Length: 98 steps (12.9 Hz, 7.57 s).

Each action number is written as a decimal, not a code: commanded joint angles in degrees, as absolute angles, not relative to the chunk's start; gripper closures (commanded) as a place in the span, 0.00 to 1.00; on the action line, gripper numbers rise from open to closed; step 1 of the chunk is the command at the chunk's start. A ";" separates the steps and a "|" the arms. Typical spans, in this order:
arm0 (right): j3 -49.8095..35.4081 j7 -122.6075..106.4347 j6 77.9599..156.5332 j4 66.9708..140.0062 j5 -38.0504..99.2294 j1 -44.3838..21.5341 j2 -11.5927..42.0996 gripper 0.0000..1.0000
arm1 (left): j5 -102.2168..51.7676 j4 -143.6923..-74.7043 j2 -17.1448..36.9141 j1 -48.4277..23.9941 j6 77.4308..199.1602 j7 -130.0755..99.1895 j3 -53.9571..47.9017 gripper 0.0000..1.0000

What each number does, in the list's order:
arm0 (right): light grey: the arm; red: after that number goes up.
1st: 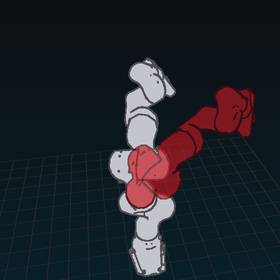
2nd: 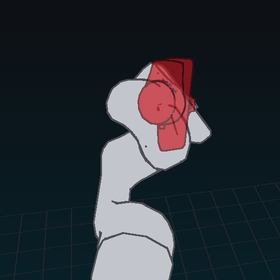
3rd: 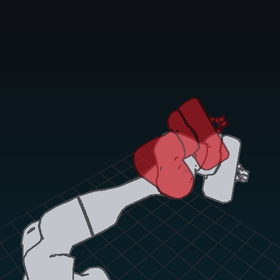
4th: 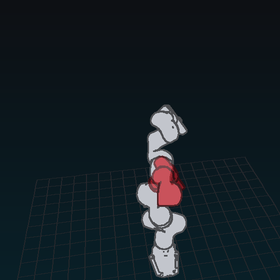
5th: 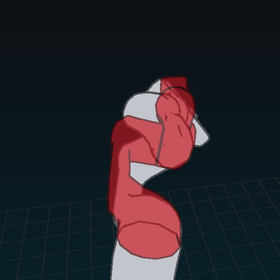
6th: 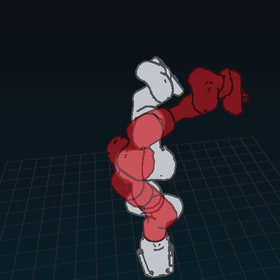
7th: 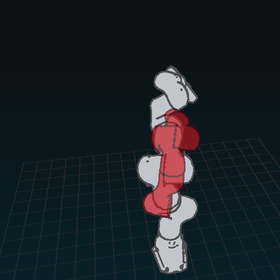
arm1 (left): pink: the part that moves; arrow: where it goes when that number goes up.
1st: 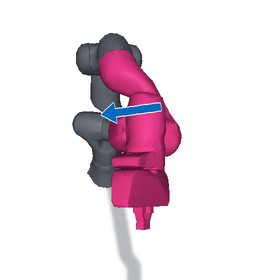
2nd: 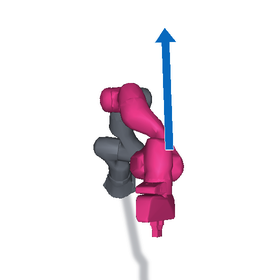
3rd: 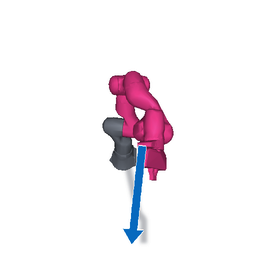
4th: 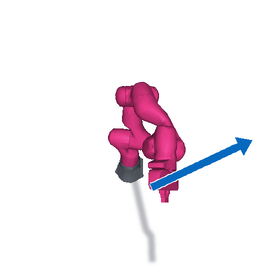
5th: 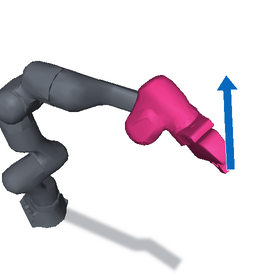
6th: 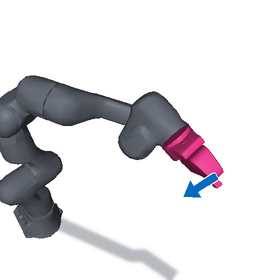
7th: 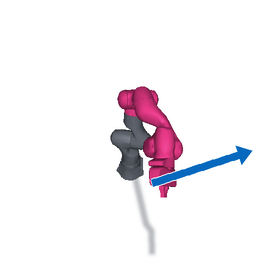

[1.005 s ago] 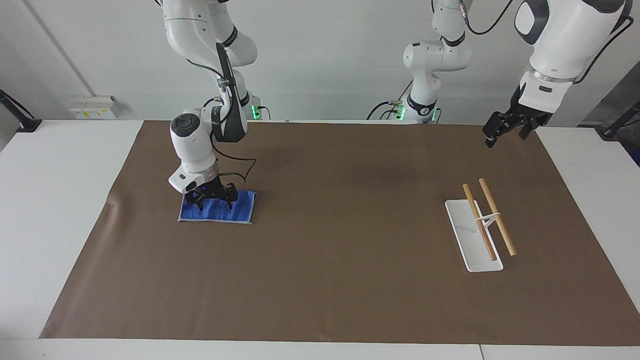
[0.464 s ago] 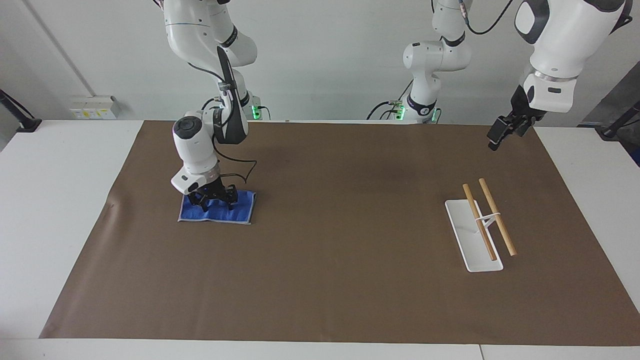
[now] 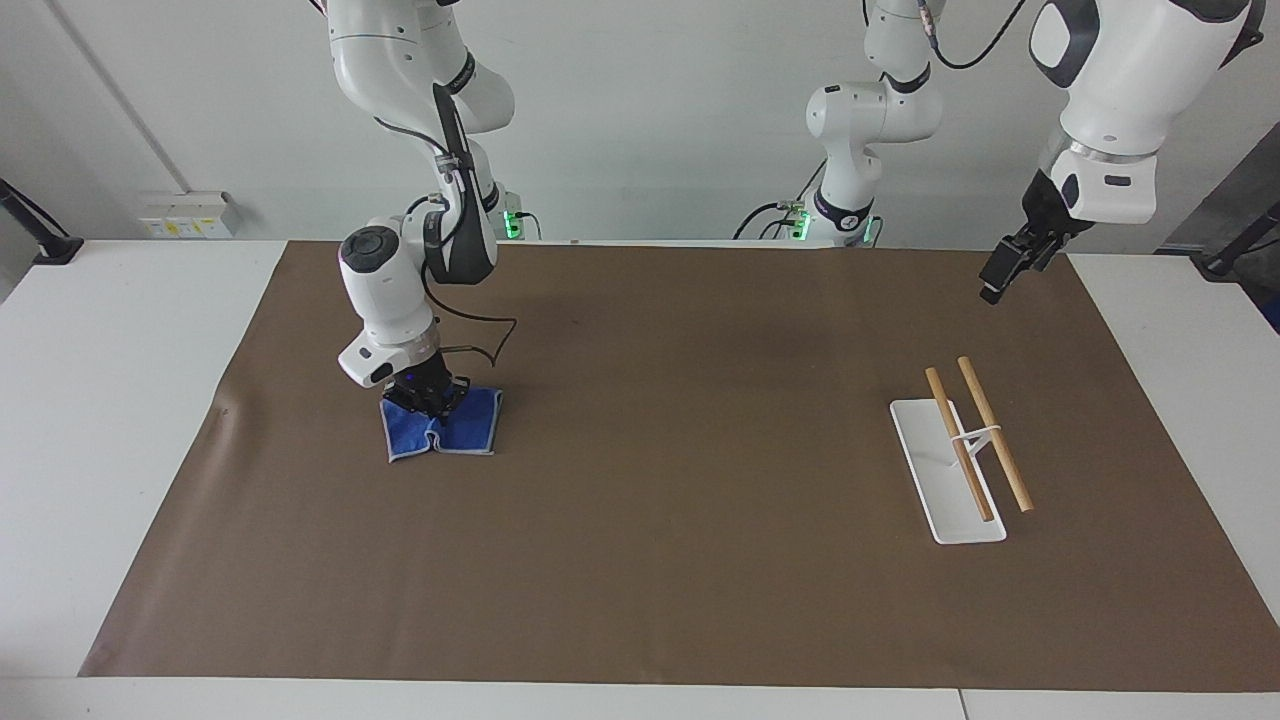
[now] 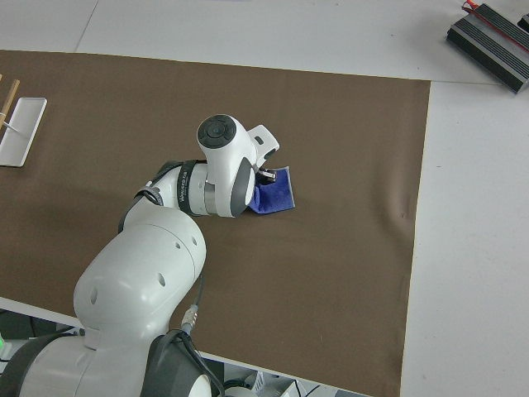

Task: Right arm passes towel to left arm to hang
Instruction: 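Lower the right gripper onto the blue towel and grasp its edge, then lift the towel with the right gripper while the left gripper advances, then bring the towel to the left gripper and close the left gripper, then open the right gripper to release the towel to the left gripper, then carry the towel over the dowels while the right gripper withdraws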

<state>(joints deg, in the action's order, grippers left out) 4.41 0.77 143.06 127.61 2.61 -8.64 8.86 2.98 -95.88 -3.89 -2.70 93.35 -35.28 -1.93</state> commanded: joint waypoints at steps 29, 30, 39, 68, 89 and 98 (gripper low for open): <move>-1.23 9.49 159.61 100.28 79.28 -33.40 16.44 1.00 | -18.98 -120.41 -6.60 -4.66 145.89 -94.39 -14.14 0.00; -1.23 9.49 159.61 100.20 79.19 -33.57 16.44 1.00 | -18.98 -120.50 -5.90 -4.66 146.68 -94.48 -14.32 0.00; -1.23 8.09 160.84 100.28 79.01 -35.77 16.52 1.00 | -19.16 -120.41 -2.46 -5.10 152.84 -98.70 -17.40 0.00; -0.62 -1.11 161.37 101.78 78.58 -34.55 16.44 0.00 | -19.07 -119.45 -1.67 -4.22 150.11 -81.04 -17.05 1.00; 0.97 -3.03 131.08 100.74 -4.19 -3.52 12.67 0.00 | -18.98 -119.09 0.62 -3.87 149.68 -62.24 4.47 1.00; 4.74 10.02 107.16 98.35 1.49 -3.43 -1.39 0.00 | -18.72 -119.53 2.02 -3.87 147.66 -49.06 11.33 1.00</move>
<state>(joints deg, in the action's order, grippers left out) 4.41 8.90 109.85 98.22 -0.50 -3.89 0.44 -17.99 -119.25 1.51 -3.61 148.38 -52.86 10.05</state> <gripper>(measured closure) 0.000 0.974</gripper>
